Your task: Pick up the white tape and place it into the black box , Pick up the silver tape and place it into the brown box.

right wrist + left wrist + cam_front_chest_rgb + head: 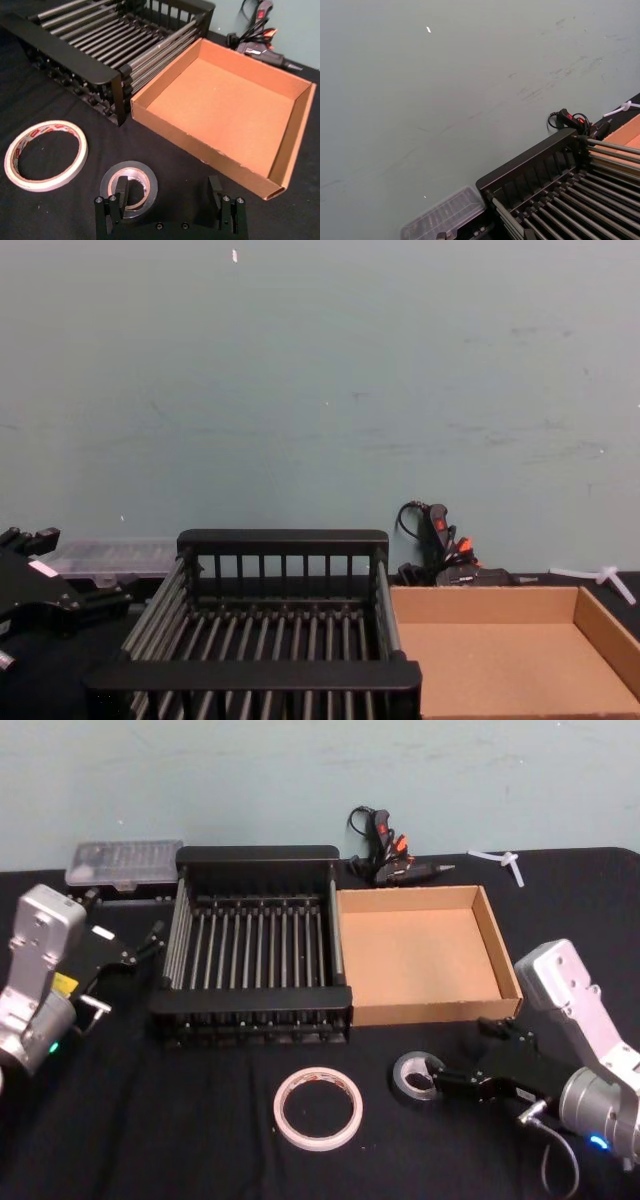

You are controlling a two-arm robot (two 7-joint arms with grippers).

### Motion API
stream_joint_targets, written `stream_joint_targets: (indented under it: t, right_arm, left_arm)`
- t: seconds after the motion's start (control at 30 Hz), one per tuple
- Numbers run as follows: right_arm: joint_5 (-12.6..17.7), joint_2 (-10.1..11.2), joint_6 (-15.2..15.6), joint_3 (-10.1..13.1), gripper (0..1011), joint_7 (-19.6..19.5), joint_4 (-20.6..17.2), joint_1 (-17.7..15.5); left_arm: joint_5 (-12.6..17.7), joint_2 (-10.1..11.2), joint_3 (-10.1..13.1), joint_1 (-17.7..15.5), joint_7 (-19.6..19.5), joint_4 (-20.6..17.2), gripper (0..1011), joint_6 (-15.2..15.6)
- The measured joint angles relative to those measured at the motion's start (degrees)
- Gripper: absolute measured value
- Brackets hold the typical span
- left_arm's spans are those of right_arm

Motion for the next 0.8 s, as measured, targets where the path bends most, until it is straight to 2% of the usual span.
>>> stream_joint_targets:
  t: [0.2, 0.8]
  right_arm:
    - [-1.1, -1.1, 2.0, -0.8, 1002, 0.7, 1.4, 1.3]
    - [-3.9, -4.2, 4.0, -1.6, 1002, 2.3, 4.8, 3.8]
  left_arm:
    - [0.0, 0.0, 0.0, 0.0, 0.0, 0.0, 1001, 0.0]
    - [0.0, 0.0, 0.0, 0.0, 0.0, 0.0, 1002, 0.0]
